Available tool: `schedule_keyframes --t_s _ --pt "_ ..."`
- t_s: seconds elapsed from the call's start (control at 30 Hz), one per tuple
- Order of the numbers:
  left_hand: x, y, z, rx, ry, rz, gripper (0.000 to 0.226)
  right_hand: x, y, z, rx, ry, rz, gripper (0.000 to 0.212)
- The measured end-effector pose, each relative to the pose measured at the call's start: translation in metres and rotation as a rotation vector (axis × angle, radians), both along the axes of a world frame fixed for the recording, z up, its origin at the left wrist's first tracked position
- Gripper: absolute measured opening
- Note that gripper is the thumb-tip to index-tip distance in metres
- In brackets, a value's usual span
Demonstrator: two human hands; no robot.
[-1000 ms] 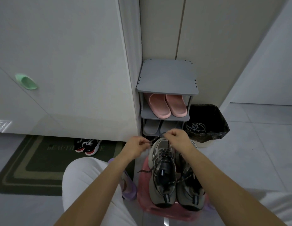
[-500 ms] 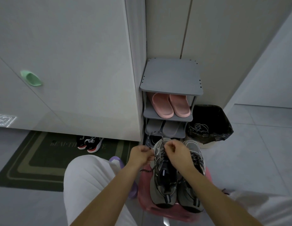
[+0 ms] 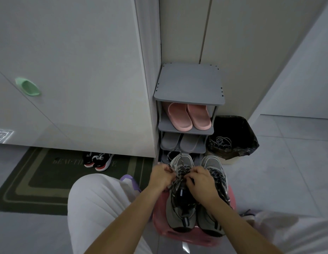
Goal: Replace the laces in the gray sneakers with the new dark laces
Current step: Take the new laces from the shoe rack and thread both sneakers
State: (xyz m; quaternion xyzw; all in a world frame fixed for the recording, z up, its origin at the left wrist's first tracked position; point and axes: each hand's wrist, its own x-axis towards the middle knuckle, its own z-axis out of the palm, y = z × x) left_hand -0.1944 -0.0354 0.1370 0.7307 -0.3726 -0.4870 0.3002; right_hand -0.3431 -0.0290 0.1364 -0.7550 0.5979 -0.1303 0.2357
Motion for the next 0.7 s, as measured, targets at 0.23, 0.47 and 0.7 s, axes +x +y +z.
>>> schedule_keyframes --t_s 0.23,0.47,0.7 --pt "-0.007 0.003 -0.002 -0.034 -0.029 -0.01 0.032 0.006 -0.002 0.004 0.074 0.048 -0.003 0.028" --pt "-0.01 0.007 -0.008 -0.038 0.005 -0.078 0.017 0.014 -0.004 0.008 0.166 0.148 -0.003 0.027" --pt "-0.011 0.012 -0.006 -0.01 0.014 -0.072 0.03 0.011 -0.001 -0.001 0.062 -0.032 -0.155 0.017"
